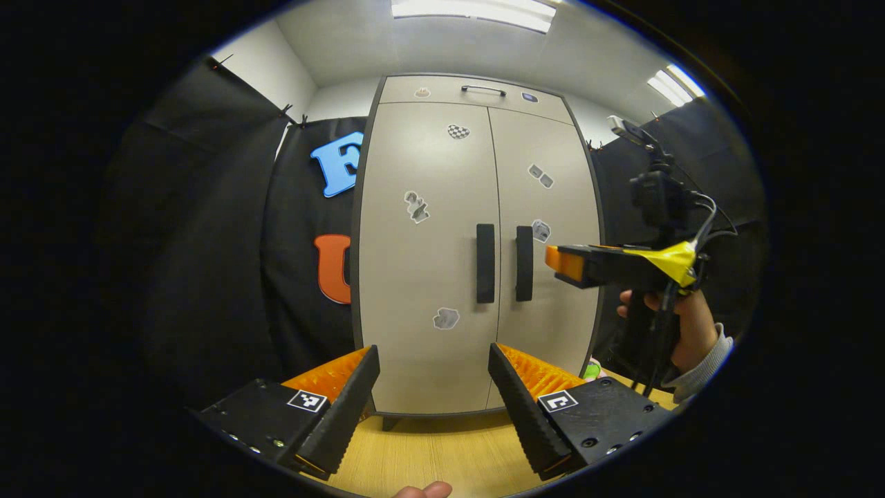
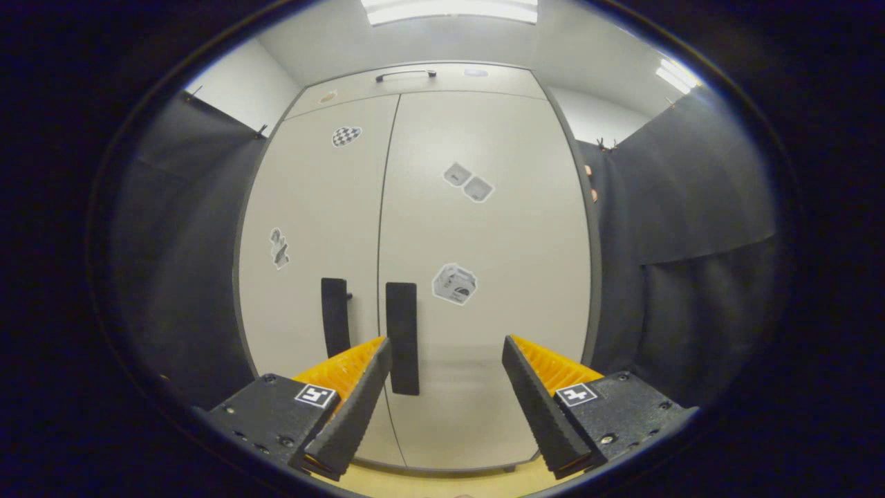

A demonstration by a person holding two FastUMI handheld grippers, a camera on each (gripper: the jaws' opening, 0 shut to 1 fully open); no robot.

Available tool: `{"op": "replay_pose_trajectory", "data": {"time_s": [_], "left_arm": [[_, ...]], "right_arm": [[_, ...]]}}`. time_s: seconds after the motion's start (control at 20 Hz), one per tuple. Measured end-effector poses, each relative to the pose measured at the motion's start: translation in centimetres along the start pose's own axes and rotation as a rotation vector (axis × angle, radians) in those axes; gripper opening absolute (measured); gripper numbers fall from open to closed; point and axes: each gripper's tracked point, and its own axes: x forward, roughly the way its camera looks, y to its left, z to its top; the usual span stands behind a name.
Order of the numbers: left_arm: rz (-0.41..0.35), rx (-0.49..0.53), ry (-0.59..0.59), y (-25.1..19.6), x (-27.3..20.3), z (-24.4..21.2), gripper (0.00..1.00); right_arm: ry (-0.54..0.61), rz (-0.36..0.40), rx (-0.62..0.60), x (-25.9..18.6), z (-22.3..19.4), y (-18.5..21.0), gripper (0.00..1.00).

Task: Open the right door of the double-door shoe cabinet with the right hand, and open the left door with the left hand.

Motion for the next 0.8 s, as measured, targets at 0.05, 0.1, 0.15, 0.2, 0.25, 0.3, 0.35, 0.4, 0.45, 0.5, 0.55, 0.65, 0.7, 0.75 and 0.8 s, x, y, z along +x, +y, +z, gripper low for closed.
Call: {"op": "replay_pose_trajectory", "data": {"time_s": [0.05,0.1,0.15,0.2,0.25,0.3,0.35,0.4,0.45,0.5,0.55,0.65,0.7,0.75,0.8], "left_arm": [[0.010,0.000,0.013,0.5,-0.1,-0.7,0.95],[0.024,-0.006,0.024,1.0,-0.3,-1.3,0.95],[0.029,-0.017,0.032,1.2,-0.5,-1.6,0.95],[0.027,-0.031,0.039,1.3,-0.7,-1.9,0.95],[0.026,-0.038,0.038,1.3,-0.8,-1.9,0.95],[0.034,-0.038,0.037,1.6,-0.7,-1.8,0.95],[0.042,-0.038,0.036,2.0,-0.7,-1.8,0.95],[0.047,-0.039,0.034,2.1,-0.7,-1.8,0.95],[0.049,-0.040,0.035,2.2,-0.7,-1.9,0.95],[0.052,-0.040,0.036,2.4,-0.5,-2.0,0.95],[0.056,-0.038,0.036,2.4,-0.4,-2.0,0.95],[0.055,-0.038,0.032,2.4,0.0,-1.9,0.95],[0.051,-0.038,0.030,2.3,0.1,-1.9,0.95],[0.048,-0.036,0.029,2.2,0.2,-1.8,0.95],[0.046,-0.035,0.028,2.2,0.4,-1.9,0.95]], "right_arm": [[0.012,0.013,0.012,1.2,-0.3,0.8,1.00],[0.018,0.014,0.018,2.1,-0.4,1.3,0.98],[0.024,0.012,0.018,3.0,-0.6,1.6,1.00],[0.030,0.012,0.014,3.8,-0.8,1.8,0.97],[0.037,0.010,0.009,4.6,-0.9,2.1,0.97],[0.051,0.007,0.004,5.3,-1.3,2.2,0.97],[0.063,0.005,0.003,5.7,-1.5,2.3,0.97],[0.068,0.010,0.005,6.2,-1.6,2.5,0.98],[0.067,0.018,0.011,6.4,-1.6,2.7,0.97],[0.067,0.017,0.013,6.7,-1.7,2.8,0.93],[0.065,0.003,0.010,6.8,-1.7,2.6,0.92],[0.062,-0.010,0.000,6.8,-1.7,2.5,0.85],[0.060,-0.016,-0.004,6.8,-1.6,2.3,0.83],[0.061,-0.024,-0.005,6.8,-1.7,2.1,0.80],[0.058,-0.032,-0.006,6.8,-1.7,1.8,0.76]]}}
